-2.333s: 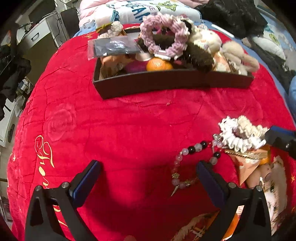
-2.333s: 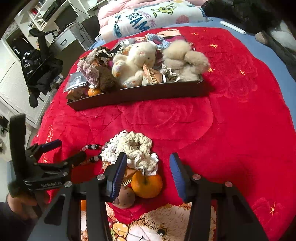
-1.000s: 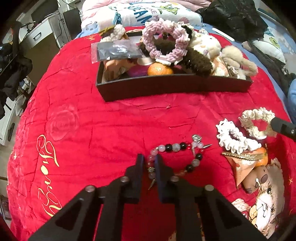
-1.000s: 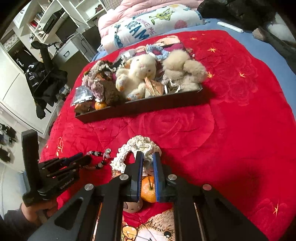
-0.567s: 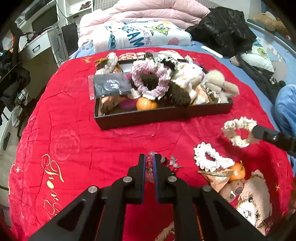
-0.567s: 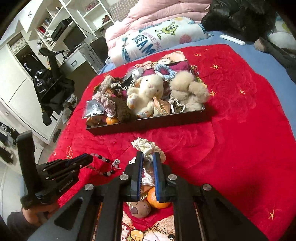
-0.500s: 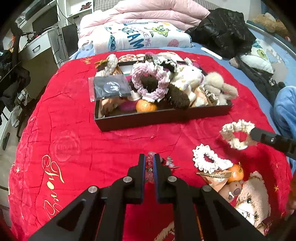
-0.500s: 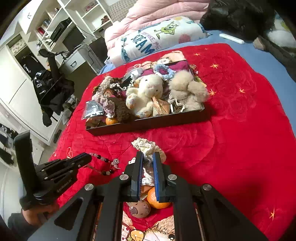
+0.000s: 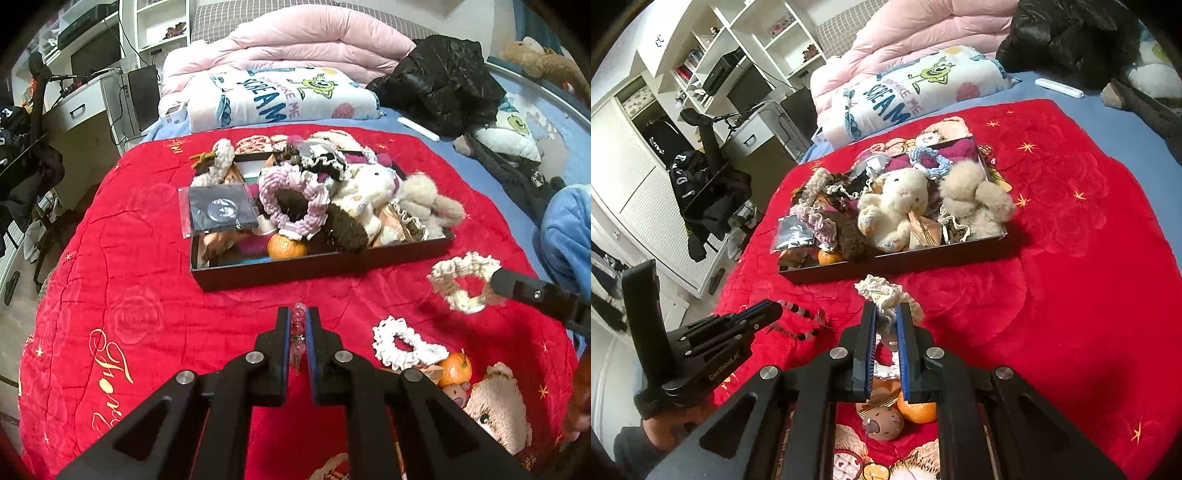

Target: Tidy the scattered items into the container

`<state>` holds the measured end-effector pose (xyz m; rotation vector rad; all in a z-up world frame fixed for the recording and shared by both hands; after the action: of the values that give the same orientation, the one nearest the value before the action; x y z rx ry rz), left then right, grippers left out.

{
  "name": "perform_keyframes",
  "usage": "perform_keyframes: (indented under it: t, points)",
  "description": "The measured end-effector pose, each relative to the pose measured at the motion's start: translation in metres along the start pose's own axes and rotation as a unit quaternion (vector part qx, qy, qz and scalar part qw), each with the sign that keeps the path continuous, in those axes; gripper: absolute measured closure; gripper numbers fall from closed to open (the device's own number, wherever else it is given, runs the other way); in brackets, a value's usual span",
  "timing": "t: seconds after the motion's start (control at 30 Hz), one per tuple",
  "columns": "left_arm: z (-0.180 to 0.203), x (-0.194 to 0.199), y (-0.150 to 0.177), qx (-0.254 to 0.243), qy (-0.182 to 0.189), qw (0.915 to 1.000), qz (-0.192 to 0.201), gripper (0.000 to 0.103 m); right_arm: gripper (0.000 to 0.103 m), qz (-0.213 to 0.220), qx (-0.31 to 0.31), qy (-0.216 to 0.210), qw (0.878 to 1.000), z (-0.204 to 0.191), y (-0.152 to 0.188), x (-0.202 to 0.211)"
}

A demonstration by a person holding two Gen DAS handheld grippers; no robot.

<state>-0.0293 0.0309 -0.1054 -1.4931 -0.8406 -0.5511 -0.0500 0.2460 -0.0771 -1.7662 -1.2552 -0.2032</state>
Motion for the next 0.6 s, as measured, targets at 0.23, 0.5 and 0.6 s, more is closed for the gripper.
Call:
perform_keyframes:
  t: [0.23, 0.5, 0.6]
  points:
    - [0.003, 0.002, -0.004, -0.004, 0.002, 0.9999, 0.012, 0.095, 0.092, 0.006, 0.012, -0.012, 1.000, -0.007, -0.001, -0.001]
    - [0.004, 0.011, -0.012, -0.005, 0.009, 0.9994, 0.034, 0.095, 0.092, 0.018, 0.009, -0.023, 1.000, -0.007, -0.006, 0.003]
    - [0.002, 0.012, -0.013, 0.000, 0.009, 0.9993, 0.036, 0.095, 0.092, 0.027, 0.017, -0.023, 0.999, -0.010, -0.009, 0.004]
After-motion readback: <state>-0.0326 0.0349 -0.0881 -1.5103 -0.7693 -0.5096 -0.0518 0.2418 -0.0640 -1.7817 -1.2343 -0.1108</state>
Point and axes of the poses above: each gripper's, at about its wrist camera, not at the fingertips, and x roughly against the way its jaws point, z to its right, y to its underside, the point moved 2 cm from there along -x, roughly the way its jaws point, and after that the axes turned 11 degrees about -y, right-handed, at the moved point
